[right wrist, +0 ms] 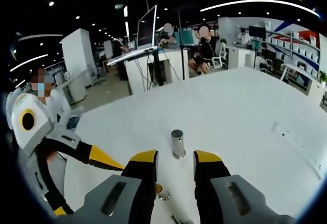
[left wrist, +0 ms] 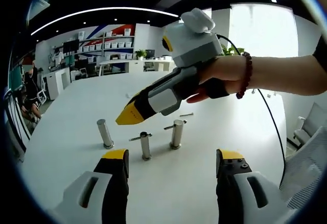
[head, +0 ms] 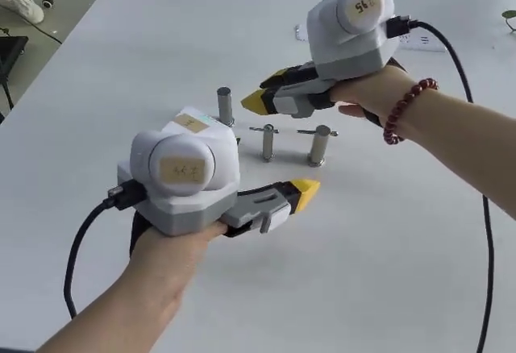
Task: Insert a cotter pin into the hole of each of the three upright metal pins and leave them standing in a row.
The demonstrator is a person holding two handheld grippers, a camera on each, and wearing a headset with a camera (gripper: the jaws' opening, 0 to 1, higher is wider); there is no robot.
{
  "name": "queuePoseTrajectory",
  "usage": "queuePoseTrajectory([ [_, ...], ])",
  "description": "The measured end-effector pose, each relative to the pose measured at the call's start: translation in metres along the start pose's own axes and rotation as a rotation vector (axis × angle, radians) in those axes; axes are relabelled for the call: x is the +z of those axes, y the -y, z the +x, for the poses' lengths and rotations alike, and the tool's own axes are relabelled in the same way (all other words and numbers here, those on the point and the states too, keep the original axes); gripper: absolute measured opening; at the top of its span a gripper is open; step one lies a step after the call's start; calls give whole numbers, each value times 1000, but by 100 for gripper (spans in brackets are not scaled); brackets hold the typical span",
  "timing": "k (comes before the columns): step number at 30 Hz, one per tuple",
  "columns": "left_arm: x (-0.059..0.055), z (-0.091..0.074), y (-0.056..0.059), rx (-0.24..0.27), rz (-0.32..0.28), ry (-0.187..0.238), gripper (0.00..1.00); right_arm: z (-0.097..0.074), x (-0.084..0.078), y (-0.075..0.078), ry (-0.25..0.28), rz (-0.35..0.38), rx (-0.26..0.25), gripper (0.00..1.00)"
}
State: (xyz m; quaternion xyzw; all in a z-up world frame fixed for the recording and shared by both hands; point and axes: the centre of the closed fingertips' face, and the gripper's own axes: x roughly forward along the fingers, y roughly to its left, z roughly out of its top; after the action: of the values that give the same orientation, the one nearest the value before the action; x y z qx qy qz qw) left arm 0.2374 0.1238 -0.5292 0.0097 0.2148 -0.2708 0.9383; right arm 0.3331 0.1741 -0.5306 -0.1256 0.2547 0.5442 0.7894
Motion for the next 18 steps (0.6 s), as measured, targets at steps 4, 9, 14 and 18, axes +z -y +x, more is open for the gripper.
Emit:
queuePoseTrajectory([
  [4, 2, -6, -4, -14, 0, 1, 73, 13, -5, -1, -22, 13, 1, 23],
  [9, 4, -17, -6, -36, 0, -3, 78, 28, -5, 0, -26, 28, -3, 21],
  [14, 4, -27, -12, -32, -8, 5, 81, 37, -4, 1, -21, 38, -17, 21],
  [18, -2, -34, -17, -22, -5, -12, 82, 47, -3, 0, -11, 24, -15, 18],
])
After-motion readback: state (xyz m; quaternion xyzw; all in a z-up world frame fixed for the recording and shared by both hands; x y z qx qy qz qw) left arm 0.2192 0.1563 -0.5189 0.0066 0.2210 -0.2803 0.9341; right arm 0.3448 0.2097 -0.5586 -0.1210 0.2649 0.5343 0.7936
